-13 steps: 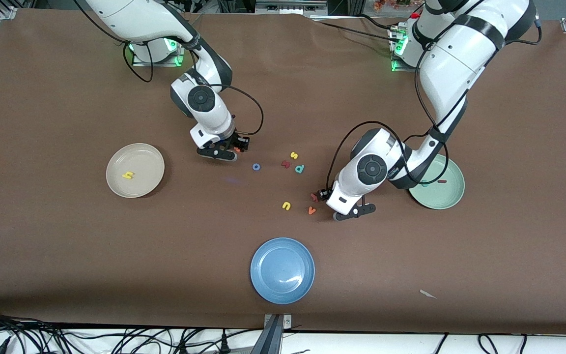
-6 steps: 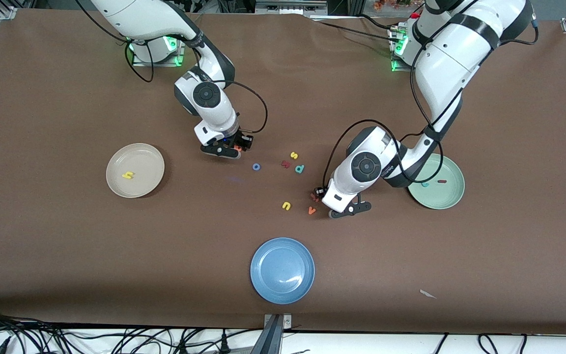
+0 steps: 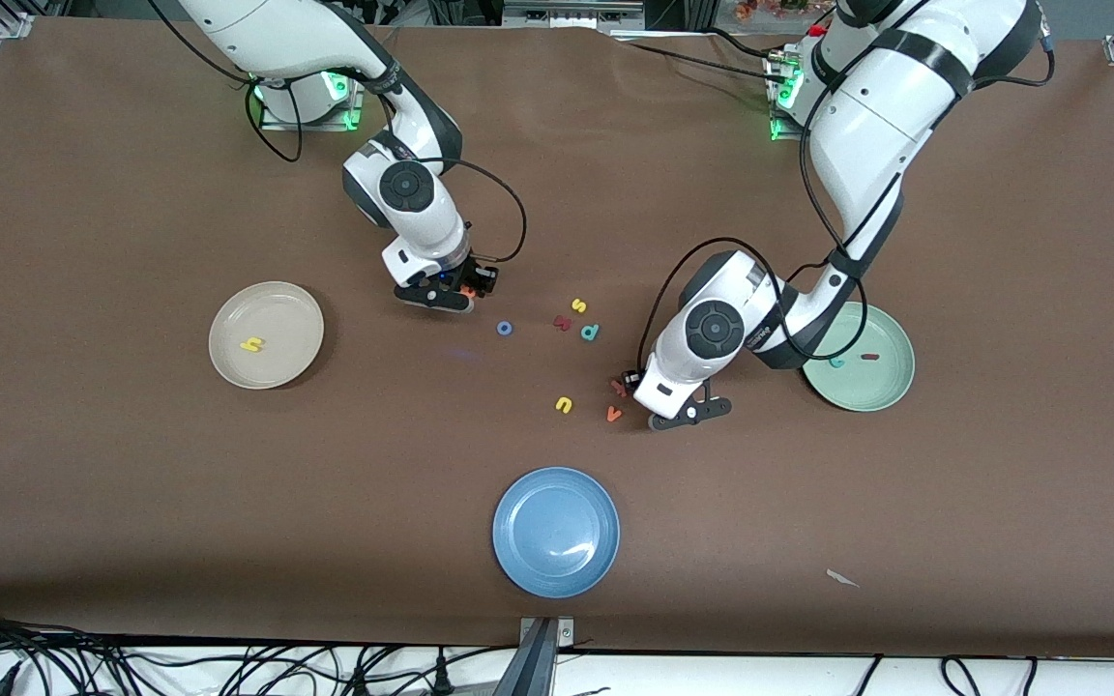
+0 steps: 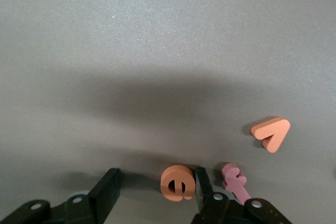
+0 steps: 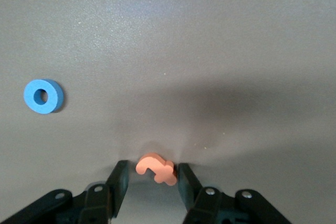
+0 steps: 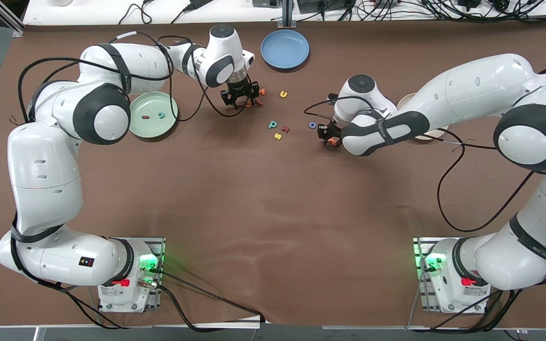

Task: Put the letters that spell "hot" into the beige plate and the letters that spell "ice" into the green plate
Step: 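Drop the orange e into the green plate with the left gripper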

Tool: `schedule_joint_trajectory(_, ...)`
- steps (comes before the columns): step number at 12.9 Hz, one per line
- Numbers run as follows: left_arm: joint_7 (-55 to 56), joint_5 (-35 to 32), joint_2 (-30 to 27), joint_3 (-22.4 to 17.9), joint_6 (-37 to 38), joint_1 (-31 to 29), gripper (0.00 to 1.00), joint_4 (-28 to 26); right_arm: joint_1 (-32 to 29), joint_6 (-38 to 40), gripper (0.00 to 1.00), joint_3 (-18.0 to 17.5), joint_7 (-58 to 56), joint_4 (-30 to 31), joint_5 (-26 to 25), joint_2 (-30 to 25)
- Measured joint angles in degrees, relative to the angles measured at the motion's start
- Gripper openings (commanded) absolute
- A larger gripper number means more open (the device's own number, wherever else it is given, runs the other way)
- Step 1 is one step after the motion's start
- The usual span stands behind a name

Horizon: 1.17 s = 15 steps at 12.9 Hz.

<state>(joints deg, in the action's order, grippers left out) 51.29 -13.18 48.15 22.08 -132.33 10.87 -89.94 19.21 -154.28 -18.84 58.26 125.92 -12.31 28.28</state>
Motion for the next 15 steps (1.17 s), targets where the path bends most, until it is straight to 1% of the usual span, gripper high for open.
schedule_joint_trajectory(1,0.3,0.0,0.0,-0.2,0.0,0.2,0.35,0.1,0.1,0.0,0.49,0.3,0.0,0.0,-0.2,0.0)
schedule_joint_trajectory(3,1.1,0.0,0.0,-0.2,0.0,0.2,0.26,0.5,0.1,-0.2,0.35,0.5,0.0,-0.1,-0.4,0.0)
schedule_joint_trajectory(6,1.5,0.0,-0.1,-0.2,0.1,0.3,0.12,0.7,0.2,-0.3,0.23,0.6,0.0,-0.3,-0.8,-0.1)
schedule_joint_trajectory(7,1.6,0.0,-0.1,-0.2,0.0,0.3,0.12,0.8,0.2,-0.4,0.16,0.6,0.0,-0.3,-0.8,-0.1)
schedule_joint_trajectory(8,1.6,0.0,-0.1,-0.4,0.0,0.2,0.12,1.2,0.2,-0.4,0.13,0.7,0.0,-0.3,-0.9,-0.1)
schedule_joint_trajectory(10,1.4,0.0,-0.2,-0.9,1.9,-0.9,0.12,2.9,0.2,-0.4,0.13,0.7,0.1,-0.3,-0.9,-0.1)
schedule_joint_trajectory(11,0.7,0.0,-0.4,-0.7,5.3,-2.3,0.12,3.9,0.2,-0.3,0.13,0.7,0.1,-0.3,-1.0,-0.1)
schedule_joint_trajectory(13,-4.5,0.0,-1.1,0.4,14.6,-5.7,0.12,6.2,0.1,0.3,0.13,1.3,-0.2,-0.7,-1.6,-0.6)
schedule_joint_trajectory(15,-11.6,0.0,-2.5,0.8,24.8,-8.5,0.12,7.7,-1.2,5.5,0.13,2.2,-3.4,-1.7,-1.8,-2.4)
